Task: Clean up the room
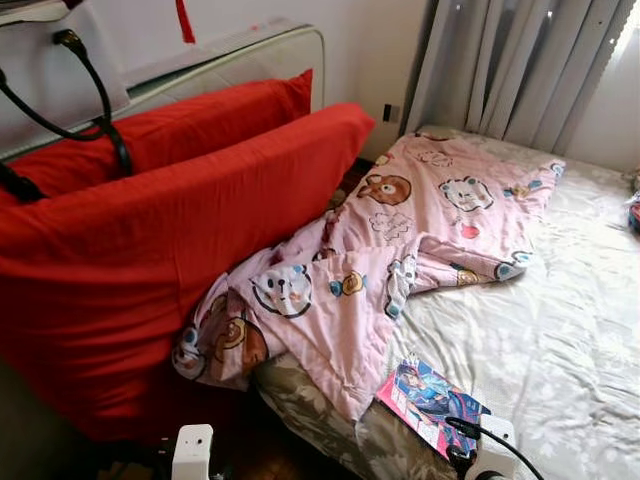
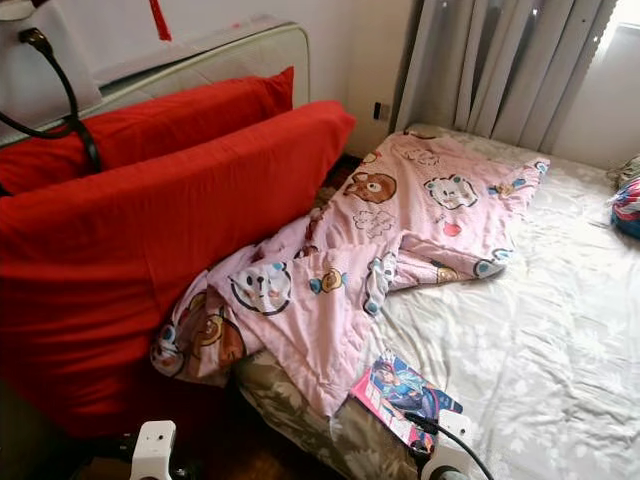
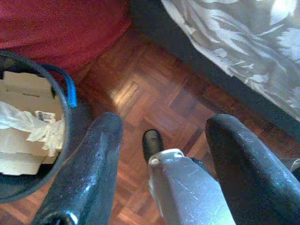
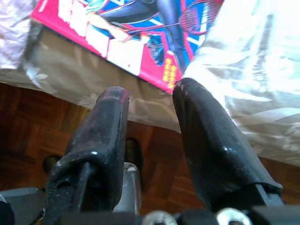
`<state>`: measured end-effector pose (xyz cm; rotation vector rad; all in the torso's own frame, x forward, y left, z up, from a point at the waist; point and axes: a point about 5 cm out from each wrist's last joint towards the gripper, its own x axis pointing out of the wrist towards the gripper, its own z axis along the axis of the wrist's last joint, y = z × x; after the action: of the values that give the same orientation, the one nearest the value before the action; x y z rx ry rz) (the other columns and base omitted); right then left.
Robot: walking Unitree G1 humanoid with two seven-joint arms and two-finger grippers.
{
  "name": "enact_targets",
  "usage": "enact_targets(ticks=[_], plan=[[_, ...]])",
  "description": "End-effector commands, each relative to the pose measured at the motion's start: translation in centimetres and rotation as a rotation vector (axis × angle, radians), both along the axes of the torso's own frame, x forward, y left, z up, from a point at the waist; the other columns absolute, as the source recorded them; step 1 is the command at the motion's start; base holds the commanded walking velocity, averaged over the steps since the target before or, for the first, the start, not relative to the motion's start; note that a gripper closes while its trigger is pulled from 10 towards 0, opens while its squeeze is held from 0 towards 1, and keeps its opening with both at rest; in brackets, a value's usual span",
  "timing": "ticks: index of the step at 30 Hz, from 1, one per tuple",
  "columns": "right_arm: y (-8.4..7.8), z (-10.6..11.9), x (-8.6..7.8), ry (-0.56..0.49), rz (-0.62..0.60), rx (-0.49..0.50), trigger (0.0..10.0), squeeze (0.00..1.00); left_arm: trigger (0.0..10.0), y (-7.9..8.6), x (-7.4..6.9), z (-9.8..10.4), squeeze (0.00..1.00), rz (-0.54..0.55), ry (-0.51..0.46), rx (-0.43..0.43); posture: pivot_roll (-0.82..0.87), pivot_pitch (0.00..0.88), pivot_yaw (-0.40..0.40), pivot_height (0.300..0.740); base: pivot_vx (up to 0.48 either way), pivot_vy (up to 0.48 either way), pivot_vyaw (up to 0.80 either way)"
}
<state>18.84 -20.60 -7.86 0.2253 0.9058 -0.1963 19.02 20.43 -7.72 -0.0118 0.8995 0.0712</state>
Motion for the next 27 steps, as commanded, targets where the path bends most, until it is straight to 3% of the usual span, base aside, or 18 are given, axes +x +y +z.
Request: enact_targets(ticks=[1, 20, 27], plan=[[-0.1, 0.0, 0.0, 0.003, -0.002, 0.001, 10.0, 0.00, 10.0, 0.0, -0.4, -0.2, 0.00, -0.001, 0.016, 0.000, 0.00, 0.000, -0.028, 0.740, 0.000, -0.360, 0.00], [0.4, -0.1, -0.5, -0.052, 0.010, 0.016, 10.0, 0.00, 10.0, 0.4, -0.8, -0.2, 0.00, -0.049, -0.022, 0.018, -0.03, 0.000, 0.027, 0.740, 0.000, -0.036, 0.00], [0.2, 0.0, -1.2, -0.138, 0.057, 0.015, 10.0, 0.00, 10.0, 0.2, -1.6, -0.2, 0.00, 0.026, -0.119, 0.027, -0.04, 0.000, 0.022, 0.740, 0.000, 0.000, 0.00]])
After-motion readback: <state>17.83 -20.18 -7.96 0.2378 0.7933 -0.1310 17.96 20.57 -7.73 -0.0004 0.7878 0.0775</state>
